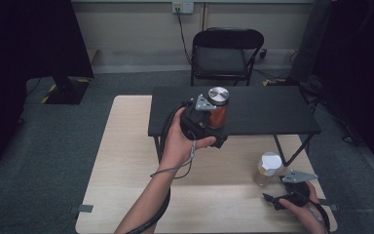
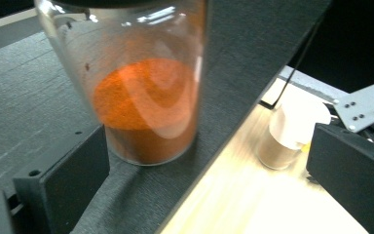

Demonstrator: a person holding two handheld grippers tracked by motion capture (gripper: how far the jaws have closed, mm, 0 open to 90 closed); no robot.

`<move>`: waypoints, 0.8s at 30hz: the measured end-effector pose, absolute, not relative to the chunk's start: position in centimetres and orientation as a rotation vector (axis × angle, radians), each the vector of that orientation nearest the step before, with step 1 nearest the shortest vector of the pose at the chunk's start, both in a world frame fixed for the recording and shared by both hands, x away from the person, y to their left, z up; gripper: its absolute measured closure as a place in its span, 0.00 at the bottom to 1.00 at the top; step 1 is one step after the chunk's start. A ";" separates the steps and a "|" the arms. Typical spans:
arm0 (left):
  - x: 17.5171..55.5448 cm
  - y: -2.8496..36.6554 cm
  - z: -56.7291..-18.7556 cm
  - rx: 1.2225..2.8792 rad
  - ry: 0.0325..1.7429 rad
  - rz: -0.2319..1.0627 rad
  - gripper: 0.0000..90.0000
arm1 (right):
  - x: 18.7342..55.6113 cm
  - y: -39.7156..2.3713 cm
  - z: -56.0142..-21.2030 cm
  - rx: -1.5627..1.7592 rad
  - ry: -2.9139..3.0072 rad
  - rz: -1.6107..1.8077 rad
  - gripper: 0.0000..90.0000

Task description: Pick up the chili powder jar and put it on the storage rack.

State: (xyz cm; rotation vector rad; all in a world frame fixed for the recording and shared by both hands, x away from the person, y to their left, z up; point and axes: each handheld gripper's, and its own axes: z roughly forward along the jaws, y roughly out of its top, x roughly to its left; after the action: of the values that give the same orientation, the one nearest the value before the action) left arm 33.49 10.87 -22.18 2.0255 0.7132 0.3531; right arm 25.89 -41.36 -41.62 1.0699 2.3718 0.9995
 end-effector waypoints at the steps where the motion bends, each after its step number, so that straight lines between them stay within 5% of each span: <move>1: 33.4 10.9 -22.3 2.024 0.708 0.350 0.02 | 25.9 -41.4 -41.6 1.070 2.372 1.000 0.00; 24: 32.1 10.5 -24.6 2.015 0.589 0.273 0.03 | 25.9 -41.4 -41.6 1.070 2.372 0.999 0.00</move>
State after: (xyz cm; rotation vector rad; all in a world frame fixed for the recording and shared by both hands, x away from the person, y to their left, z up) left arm 32.06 10.54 -24.60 2.0150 0.5894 0.2734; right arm 25.89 -41.35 -41.62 1.0699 2.3716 0.9994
